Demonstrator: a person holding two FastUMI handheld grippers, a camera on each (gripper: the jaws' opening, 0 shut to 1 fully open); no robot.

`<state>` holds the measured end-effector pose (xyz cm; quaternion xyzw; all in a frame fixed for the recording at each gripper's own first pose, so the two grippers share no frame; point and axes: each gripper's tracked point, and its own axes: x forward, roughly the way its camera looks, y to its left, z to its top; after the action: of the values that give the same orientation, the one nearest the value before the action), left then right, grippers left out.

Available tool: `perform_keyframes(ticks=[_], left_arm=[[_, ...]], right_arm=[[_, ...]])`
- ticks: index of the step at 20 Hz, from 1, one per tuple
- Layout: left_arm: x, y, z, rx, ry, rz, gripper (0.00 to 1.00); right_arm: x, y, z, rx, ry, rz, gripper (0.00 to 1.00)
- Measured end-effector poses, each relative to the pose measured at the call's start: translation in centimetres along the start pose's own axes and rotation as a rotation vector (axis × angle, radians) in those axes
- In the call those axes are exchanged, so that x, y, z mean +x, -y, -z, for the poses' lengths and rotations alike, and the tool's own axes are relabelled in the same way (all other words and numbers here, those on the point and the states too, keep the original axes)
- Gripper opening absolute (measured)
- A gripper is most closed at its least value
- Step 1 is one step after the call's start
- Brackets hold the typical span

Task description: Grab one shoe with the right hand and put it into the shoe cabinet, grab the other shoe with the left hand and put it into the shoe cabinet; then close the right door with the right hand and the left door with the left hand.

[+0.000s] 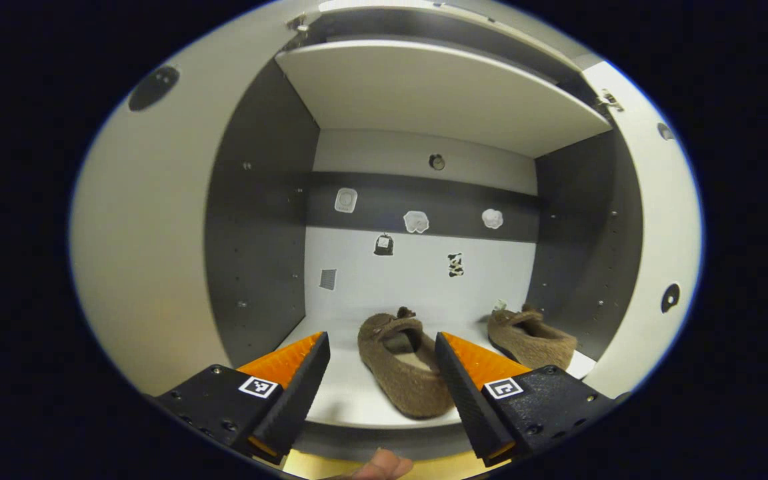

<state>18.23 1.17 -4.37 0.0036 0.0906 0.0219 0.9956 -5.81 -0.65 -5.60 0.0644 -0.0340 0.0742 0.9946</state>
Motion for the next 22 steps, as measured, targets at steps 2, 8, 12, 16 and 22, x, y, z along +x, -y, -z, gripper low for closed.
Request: perform_keyframes(ticks=[2, 8, 12, 16, 22], left_arm=[[-3.8, 0.1, 0.1, 0.024, 0.007, 0.002, 0.97], [-14.8, 2.1, -0.1, -0.003, 0.069, 0.11, 0.96], [-19.8, 1.8, 0.9, -0.035, 0.079, 0.158, 0.96], [-23.4, 0.7, 2.3, 0.004, 0.079, 0.15, 0.99], [-28.2, 0.1, 5.4, 0.014, 0.06, 0.175, 0.97]], right_arm=[[-1.2, 0.6, -0.4, 0.005, 0.008, 0.022, 0.98], [-4.2, 3.0, -1.5, 0.051, 0.01, 0.069, 0.98], [-5.0, 4.7, -2.6, 0.052, -0.006, 0.036, 0.98], [-4.3, 9.2, -2.7, 0.018, -0.035, 0.056, 0.98], [-0.6, 20.6, -3.2, -0.091, -0.135, 0.176, 0.98]])
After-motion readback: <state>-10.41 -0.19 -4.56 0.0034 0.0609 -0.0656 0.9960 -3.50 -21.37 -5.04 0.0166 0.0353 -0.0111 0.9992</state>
